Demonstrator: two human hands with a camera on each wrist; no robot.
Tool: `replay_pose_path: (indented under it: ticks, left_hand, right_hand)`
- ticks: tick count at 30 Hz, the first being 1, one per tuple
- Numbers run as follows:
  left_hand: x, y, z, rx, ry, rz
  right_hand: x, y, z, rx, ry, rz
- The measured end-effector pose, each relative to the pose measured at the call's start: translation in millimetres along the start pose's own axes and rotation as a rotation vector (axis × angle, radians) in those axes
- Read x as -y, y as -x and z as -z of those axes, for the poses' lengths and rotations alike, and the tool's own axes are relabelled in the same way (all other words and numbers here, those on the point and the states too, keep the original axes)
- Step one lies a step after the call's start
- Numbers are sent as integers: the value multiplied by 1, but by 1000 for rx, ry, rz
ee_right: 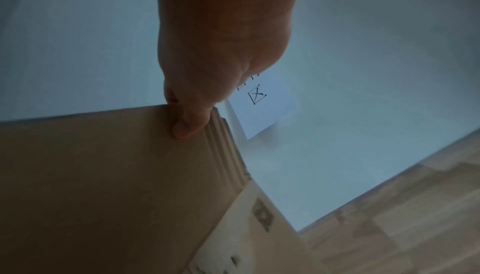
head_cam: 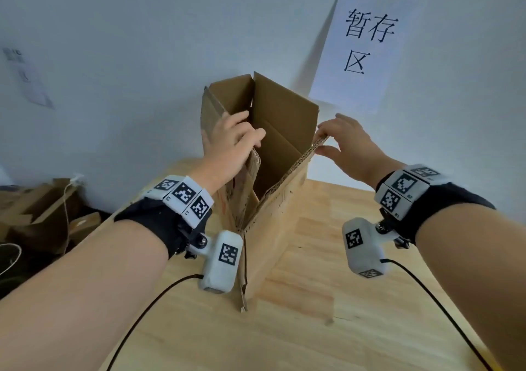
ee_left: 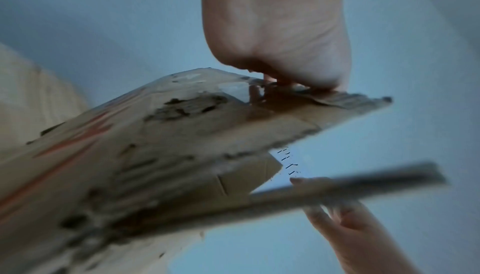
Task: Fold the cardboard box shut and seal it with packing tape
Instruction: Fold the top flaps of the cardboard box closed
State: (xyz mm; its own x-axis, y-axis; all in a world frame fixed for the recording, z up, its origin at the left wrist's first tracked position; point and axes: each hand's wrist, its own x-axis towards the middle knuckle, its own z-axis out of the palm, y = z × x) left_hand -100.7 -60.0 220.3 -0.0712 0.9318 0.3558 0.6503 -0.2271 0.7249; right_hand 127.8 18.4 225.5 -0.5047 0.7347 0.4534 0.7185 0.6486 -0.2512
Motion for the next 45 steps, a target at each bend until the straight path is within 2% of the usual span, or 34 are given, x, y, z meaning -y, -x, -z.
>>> replay_pose_path:
  ticks: [3,5,9,13,18,20,24,26,28,30,33,35,37,39,41,43,45]
  left_hand:
    - [-20,0,1,68,-124,-93]
    - [-22,0,2,107,-131,-111]
    - [-30,7,-13,57,-77,-140]
    - [-59,24,-32,54,-180,-172]
    - [-90,49,-49,126,-527,-280]
    - [-105,63,-62,143,-563,-291]
    - [-130,86,-86,118,-591,-443]
    - [-137,96,-88,75,-655,-507]
    - [-137,105,-84,1,-692,-535]
    - [-130,113,-77,-49,-717,-539]
    - [-122,125,-71,-85,-732,-552]
    - [-122,132,-69,-115,-735,-539]
    - [-125,138,-69,-134,-724,-526]
    - [-132,143,-71,-140,-722,-520]
    - [-141,148,-74,-143,-724,-537]
    - [-150,153,-80,-136,-722,-560]
    - [-156,157,-86,-125,-713,-549]
  right_hand:
    - [-3,16,24,63,21,55]
    - [-9,32,42,103,63,51]
    - [-23,65,70,125,187,59]
    - [-24,95,85,100,243,69]
    - [-15,135,101,48,296,23]
    - [-4,151,106,23,296,18]
    - [24,178,112,-28,277,-10]
    - [31,188,116,-24,190,-33]
    - [35,199,122,-65,29,-90]
    - [37,208,129,-82,-4,-181]
    - [39,220,134,-10,-24,-352]
    - [41,224,134,7,-63,-408]
    - [45,226,134,16,5,-458]
    - [46,228,138,68,122,-604]
    - [47,234,143,155,87,-720]
    - [48,242,148,169,-115,-745]
    - [51,251,150,95,-124,-742]
